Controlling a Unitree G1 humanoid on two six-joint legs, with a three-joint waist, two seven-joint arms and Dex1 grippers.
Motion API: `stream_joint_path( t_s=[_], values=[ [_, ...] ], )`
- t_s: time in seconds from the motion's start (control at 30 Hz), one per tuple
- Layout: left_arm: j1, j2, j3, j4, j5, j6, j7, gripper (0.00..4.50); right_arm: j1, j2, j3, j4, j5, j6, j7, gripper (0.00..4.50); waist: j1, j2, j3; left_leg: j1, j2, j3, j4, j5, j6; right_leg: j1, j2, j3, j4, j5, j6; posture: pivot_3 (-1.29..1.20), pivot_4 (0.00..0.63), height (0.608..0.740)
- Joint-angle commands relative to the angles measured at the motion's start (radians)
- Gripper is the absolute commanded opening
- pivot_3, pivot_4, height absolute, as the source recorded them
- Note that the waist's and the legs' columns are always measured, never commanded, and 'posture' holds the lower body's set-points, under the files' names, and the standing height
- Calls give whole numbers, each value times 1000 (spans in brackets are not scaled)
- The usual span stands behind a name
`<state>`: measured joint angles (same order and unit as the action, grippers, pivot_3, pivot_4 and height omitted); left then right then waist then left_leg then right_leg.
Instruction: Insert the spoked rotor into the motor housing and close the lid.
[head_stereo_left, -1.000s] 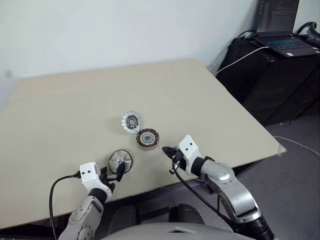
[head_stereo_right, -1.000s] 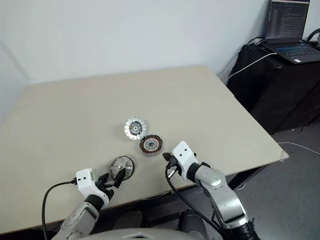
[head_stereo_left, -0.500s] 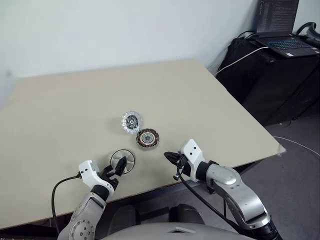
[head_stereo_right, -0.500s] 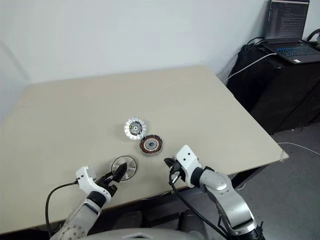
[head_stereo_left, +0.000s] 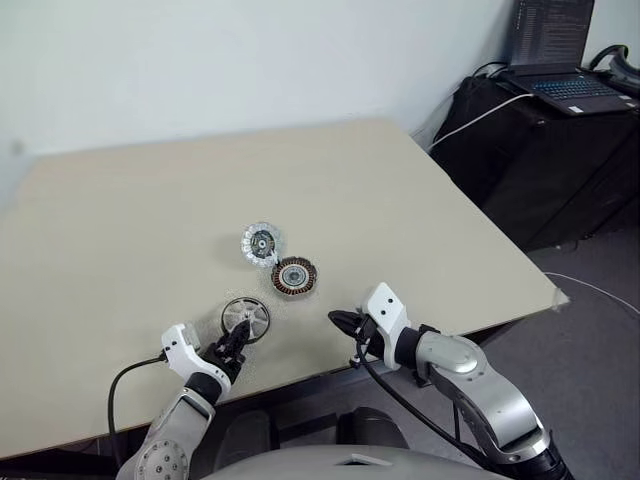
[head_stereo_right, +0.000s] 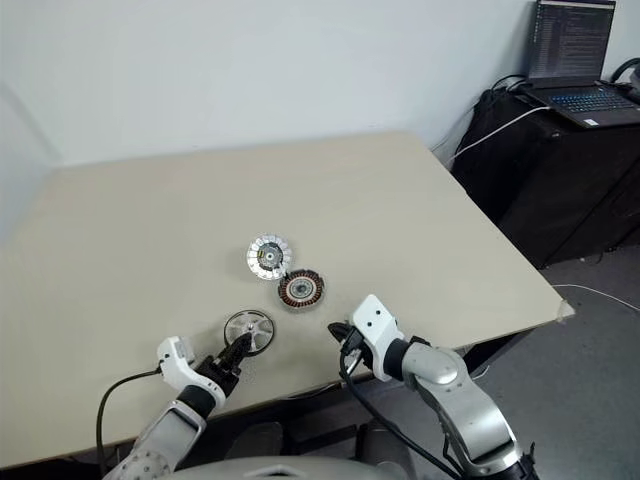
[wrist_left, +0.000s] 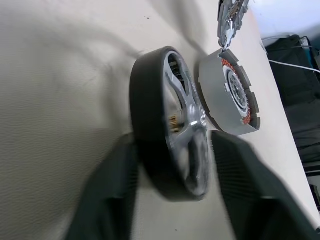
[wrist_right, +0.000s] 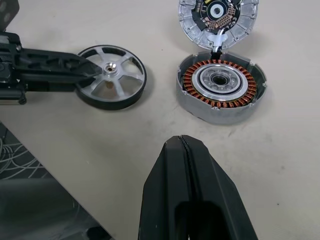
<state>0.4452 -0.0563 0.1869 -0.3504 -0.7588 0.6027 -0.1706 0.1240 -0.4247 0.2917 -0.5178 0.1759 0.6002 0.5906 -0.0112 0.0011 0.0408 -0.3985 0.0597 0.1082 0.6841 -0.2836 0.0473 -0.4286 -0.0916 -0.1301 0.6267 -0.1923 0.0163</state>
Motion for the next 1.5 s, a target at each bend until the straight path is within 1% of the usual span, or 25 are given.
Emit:
stream_joint_path(
  t_s=[0.03, 0.07, 0.17, 0.27, 0.37, 0.47, 0.6, 0.67, 0.8, 1.0, 1.3, 1.5],
  values=[
    [-20, -11, 8, 3, -6, -19, 16, 969, -7, -4, -6, -39, 20, -5, 2, 0, 2, 0, -1, 0, 0, 0, 0, 0, 0, 0, 0, 0, 0, 0, 0, 0, 0, 740],
    [-26, -17, 12, 3, -10, -35, 12, 763, -5, -5, -5, -37, 20, -5, 1, 0, 2, 0, -2, 0, 0, 0, 0, 0, 0, 1, 0, 0, 0, 0, 0, 0, 0, 740],
    [-42, -31, 17, -5, -37, -75, -22, 763, -4, -9, -4, -32, 22, -6, -3, 0, -3, 0, -2, 1, 1, 0, 0, 0, 0, 1, 0, 0, 0, 0, 0, 0, 0, 740],
    [-58, -47, 17, -17, -102, -93, -73, 763, -3, -11, -2, -29, 23, -8, -5, 0, -2, -1, -1, 1, 1, 0, 0, 0, 0, 0, 1, 0, 0, 0, 0, 0, 0, 740],
    [-82, -76, 3, -24, -231, -60, -119, 763, -2, -13, -2, -24, 21, -10, -7, 0, 1, -3, 0, 0, 1, 0, 0, 0, 0, 0, 0, 0, 0, 0, 0, 0, 0, 740],
    [-104, -87, -10, -13, -316, -55, -126, 763, 0, -15, -4, -22, 21, -11, -8, 0, 1, -3, 0, -1, 0, 0, 1, 0, 0, 0, -1, 0, 0, 0, 0, 0, 0, 740],
    [-157, -98, -57, 46, -362, -57, -128, 763, 1, -16, -5, -20, 19, -12, -11, 0, 2, -3, 0, -1, -1, 0, 1, 0, 0, 1, 0, 0, 0, 0, 0, 0, 0, 740],
    [-189, -104, -77, 83, -368, -71, -128, 763, 2, -17, -5, -21, 20, -12, -12, 0, 1, -4, -1, -1, -1, 0, 1, 0, 1, 1, 1, 0, 0, 0, 0, 0, 0, 740],
    [-276, -111, -107, 190, -330, -111, -103, 763, 0, -19, -3, -19, 14, -13, -16, 0, 1, -4, -1, 0, -1, -1, 3, 0, 1, 2, 1, 0, 0, 0, 0, 0, 0, 740],
    [-370, -118, -122, 307, -308, -161, -107, 763, 5, -22, -2, -24, 11, -16, -22, 0, 0, -4, -1, -1, -1, -1, 3, 1, 2, 1, 3, 1, 1, 1, 1, 0, 0, 740],
    [-425, -126, -130, 422, -290, -184, -116, 763, 8, -22, -2, -31, 9, -16, -33, 0, 1, -5, -2, -1, -1, -1, 4, 1, 2, 1, 3, 2, 1, 1, 1, 0, 0, 740],
    [-446, -133, -130, 466, -285, -187, -125, 763, 5, -24, 0, -34, 6, -14, -36, 0, 1, -5, -2, -1, -1, -1, 4, 1, 3, 1, 3, 2, 1, 1, 1, 0, 0, 740]
  ],
)
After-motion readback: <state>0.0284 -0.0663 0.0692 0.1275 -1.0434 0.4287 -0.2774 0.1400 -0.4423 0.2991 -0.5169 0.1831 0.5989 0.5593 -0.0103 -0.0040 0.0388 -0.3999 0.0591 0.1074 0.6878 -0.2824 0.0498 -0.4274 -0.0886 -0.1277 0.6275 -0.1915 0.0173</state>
